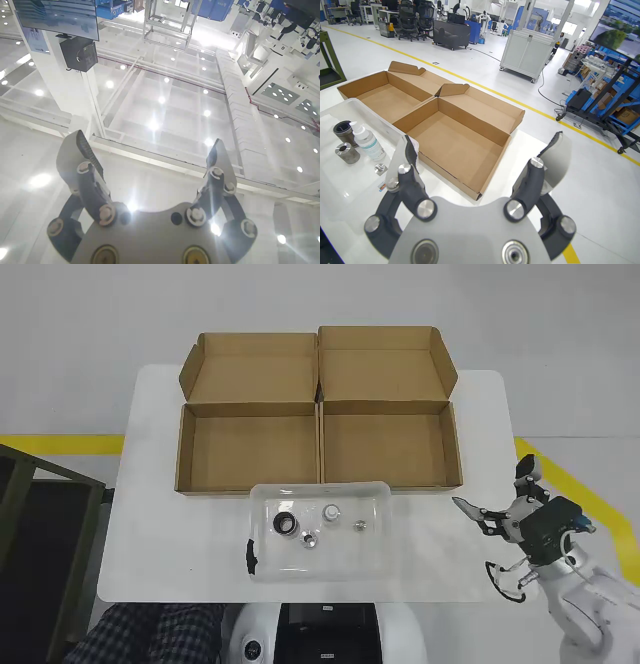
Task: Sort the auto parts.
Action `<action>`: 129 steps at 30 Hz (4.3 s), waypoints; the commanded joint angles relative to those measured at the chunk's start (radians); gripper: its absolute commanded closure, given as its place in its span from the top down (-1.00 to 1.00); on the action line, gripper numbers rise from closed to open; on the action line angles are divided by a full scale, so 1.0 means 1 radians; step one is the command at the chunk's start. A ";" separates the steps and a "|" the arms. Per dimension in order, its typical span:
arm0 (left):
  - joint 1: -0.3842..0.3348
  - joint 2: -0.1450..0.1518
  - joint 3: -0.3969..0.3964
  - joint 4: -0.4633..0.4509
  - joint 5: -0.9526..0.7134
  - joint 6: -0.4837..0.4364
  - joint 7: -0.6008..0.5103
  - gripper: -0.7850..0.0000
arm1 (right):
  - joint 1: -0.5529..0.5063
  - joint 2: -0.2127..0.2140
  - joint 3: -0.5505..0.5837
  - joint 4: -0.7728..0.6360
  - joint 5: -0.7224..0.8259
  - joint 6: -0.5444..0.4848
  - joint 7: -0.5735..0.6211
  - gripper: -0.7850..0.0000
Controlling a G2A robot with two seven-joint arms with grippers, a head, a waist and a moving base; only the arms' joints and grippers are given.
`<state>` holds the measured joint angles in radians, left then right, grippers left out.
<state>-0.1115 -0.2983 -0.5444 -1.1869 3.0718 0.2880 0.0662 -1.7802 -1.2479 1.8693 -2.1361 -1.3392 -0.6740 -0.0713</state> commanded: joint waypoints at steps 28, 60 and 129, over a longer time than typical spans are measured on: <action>0.000 0.000 0.000 0.000 0.000 0.000 0.000 1.00 | 0.257 0.018 -0.433 0.094 -0.004 -0.155 0.238 1.00; 0.000 0.000 0.000 0.000 0.000 0.000 0.000 1.00 | 0.468 0.031 -0.703 0.292 -0.037 -0.211 0.463 0.91; 0.000 0.000 0.000 0.000 0.000 0.000 0.000 1.00 | 0.531 0.059 -0.615 0.157 0.268 -0.047 -0.050 -1.00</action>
<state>-0.1115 -0.2983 -0.5444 -1.1869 3.0718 0.2880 0.0662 -1.2498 -1.1883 1.2484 -1.9765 -1.0767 -0.7277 -0.1084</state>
